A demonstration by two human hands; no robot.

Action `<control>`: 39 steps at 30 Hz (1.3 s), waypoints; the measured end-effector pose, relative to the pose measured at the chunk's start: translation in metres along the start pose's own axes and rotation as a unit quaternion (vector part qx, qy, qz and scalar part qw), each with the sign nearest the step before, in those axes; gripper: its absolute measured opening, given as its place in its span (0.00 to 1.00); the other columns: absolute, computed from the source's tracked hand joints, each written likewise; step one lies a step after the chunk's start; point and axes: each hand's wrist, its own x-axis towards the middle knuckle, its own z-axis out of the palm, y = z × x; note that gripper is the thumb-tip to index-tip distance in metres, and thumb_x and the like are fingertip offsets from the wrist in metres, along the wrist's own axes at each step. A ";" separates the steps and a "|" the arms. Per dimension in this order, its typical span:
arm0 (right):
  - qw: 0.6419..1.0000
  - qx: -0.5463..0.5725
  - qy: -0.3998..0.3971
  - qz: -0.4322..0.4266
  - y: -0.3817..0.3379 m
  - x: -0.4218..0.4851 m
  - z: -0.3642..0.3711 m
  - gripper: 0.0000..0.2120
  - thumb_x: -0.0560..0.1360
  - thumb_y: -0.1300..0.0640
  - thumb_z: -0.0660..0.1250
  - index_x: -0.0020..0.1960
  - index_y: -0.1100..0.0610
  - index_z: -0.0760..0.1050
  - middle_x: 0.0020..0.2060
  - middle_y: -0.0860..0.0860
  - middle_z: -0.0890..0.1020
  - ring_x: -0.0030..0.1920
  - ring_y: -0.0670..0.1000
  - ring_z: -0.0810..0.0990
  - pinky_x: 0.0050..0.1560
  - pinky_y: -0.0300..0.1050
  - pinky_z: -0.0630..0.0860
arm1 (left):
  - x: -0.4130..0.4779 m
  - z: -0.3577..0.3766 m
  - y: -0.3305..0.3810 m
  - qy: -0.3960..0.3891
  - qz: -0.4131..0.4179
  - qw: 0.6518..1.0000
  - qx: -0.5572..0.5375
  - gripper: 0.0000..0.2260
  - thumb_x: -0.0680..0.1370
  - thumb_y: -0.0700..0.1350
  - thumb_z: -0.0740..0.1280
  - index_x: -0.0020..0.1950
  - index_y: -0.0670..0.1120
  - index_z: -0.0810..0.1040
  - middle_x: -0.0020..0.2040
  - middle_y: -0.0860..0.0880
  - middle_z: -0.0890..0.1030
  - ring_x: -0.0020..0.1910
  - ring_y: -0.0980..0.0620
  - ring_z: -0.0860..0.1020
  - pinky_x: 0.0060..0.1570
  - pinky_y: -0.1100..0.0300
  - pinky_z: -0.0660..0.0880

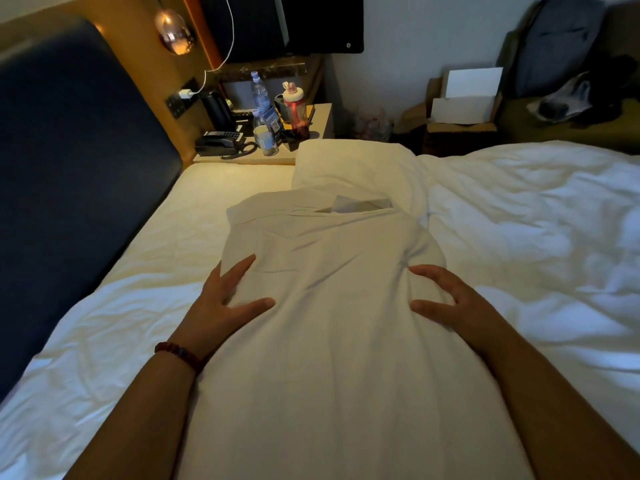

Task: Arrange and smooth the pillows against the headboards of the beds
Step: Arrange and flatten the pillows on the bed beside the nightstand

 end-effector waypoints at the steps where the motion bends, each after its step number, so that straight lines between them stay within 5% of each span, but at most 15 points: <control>1: 1.000 -0.019 0.002 -0.015 -0.004 -0.011 0.001 0.28 0.61 0.38 0.77 0.59 0.33 0.74 0.63 0.38 0.74 0.62 0.40 0.73 0.53 0.33 0.68 | -0.018 -0.004 0.003 0.009 0.005 1.000 0.008 0.39 0.64 0.64 0.75 0.72 0.66 0.64 0.74 0.59 0.60 0.66 0.61 0.63 0.63 0.62 0.61; 4: 0.998 -0.040 -0.001 -0.051 -0.020 -0.041 0.005 0.28 0.61 0.39 0.75 0.59 0.32 0.73 0.65 0.42 0.73 0.64 0.42 0.71 0.57 0.37 0.66 | -0.064 -0.017 0.011 0.037 0.018 0.999 0.030 0.42 0.57 0.70 0.69 0.71 0.66 0.64 0.72 0.62 0.60 0.66 0.64 0.61 0.63 0.65 0.59; 12: 0.984 -0.063 -0.029 -0.164 -0.071 -0.104 0.052 0.28 0.62 0.42 0.78 0.59 0.33 0.73 0.62 0.41 0.74 0.60 0.37 0.72 0.52 0.19 0.63 | -0.182 -0.070 0.006 0.138 0.033 0.989 0.030 0.37 0.58 0.69 0.68 0.66 0.72 0.64 0.70 0.64 0.61 0.66 0.65 0.61 0.66 0.63 0.59; 20: 0.967 -0.096 -0.057 -0.230 -0.134 -0.144 0.129 0.30 0.61 0.38 0.76 0.61 0.34 0.73 0.65 0.42 0.73 0.64 0.41 0.71 0.61 0.38 0.67 | -0.270 -0.130 -0.044 0.227 0.061 0.972 0.022 0.40 0.59 0.70 0.71 0.70 0.69 0.65 0.77 0.63 0.53 0.73 0.65 0.55 0.68 0.63 0.57; 24: 0.961 -0.093 -0.058 -0.253 -0.155 -0.168 0.200 0.31 0.58 0.36 0.75 0.60 0.31 0.72 0.64 0.42 0.73 0.64 0.41 0.70 0.61 0.37 0.65 | -0.310 -0.181 -0.081 0.251 0.068 0.965 0.018 0.36 0.63 0.62 0.74 0.70 0.67 0.66 0.78 0.61 0.51 0.76 0.60 0.54 0.71 0.60 0.58; 28: 0.958 -0.099 -0.065 -0.260 -0.171 -0.190 0.277 0.33 0.56 0.29 0.70 0.61 0.25 0.69 0.67 0.43 0.72 0.67 0.45 0.69 0.66 0.43 0.64 | -0.348 -0.239 -0.123 0.261 0.080 0.961 0.038 0.35 0.63 0.60 0.72 0.69 0.63 0.68 0.78 0.59 0.54 0.73 0.68 0.53 0.60 0.83 0.55; 39: 0.959 -0.107 -0.057 -0.255 -0.216 -0.200 0.378 0.32 0.61 0.40 0.78 0.63 0.34 0.72 0.65 0.42 0.73 0.62 0.40 0.69 0.60 0.38 0.63 | -0.353 -0.325 -0.196 0.255 0.114 0.959 0.043 0.35 0.61 0.67 0.71 0.67 0.67 0.67 0.76 0.61 0.57 0.69 0.76 0.52 0.58 0.85 0.52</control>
